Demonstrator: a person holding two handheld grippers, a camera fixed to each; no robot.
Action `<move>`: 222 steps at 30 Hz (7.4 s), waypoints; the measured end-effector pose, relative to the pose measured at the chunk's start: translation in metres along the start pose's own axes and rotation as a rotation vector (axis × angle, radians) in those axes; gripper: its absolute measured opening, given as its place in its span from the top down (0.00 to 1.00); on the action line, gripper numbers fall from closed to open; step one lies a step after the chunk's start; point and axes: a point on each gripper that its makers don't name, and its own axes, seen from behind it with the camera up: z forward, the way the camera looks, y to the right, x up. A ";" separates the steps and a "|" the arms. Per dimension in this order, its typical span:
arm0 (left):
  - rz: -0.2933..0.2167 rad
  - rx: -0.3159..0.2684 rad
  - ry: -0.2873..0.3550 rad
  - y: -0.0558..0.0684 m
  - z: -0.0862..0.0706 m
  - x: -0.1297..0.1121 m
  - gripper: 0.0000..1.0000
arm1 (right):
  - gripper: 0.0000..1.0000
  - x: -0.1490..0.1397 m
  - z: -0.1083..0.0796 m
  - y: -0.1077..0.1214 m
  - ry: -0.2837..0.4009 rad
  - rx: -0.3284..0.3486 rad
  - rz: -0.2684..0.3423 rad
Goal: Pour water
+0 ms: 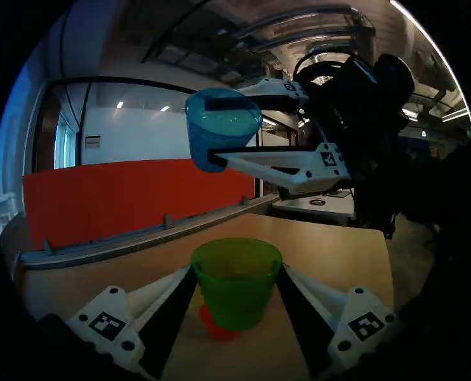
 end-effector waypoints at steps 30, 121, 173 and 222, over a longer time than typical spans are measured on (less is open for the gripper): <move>0.014 0.020 -0.009 -0.004 -0.003 0.002 0.15 | 0.12 0.024 -0.023 -0.037 0.050 0.165 0.871; 0.055 0.053 -0.476 -0.063 -0.016 -0.136 0.14 | 0.08 -0.136 -0.084 -0.159 -0.271 0.319 0.901; 0.008 0.013 -0.605 -0.074 -0.015 -0.197 0.14 | 0.08 -0.180 -0.077 -0.246 -0.403 0.447 0.840; 0.001 0.079 -0.645 -0.086 -0.054 -0.207 0.00 | 0.07 -0.196 -0.079 -0.283 -0.434 0.459 0.858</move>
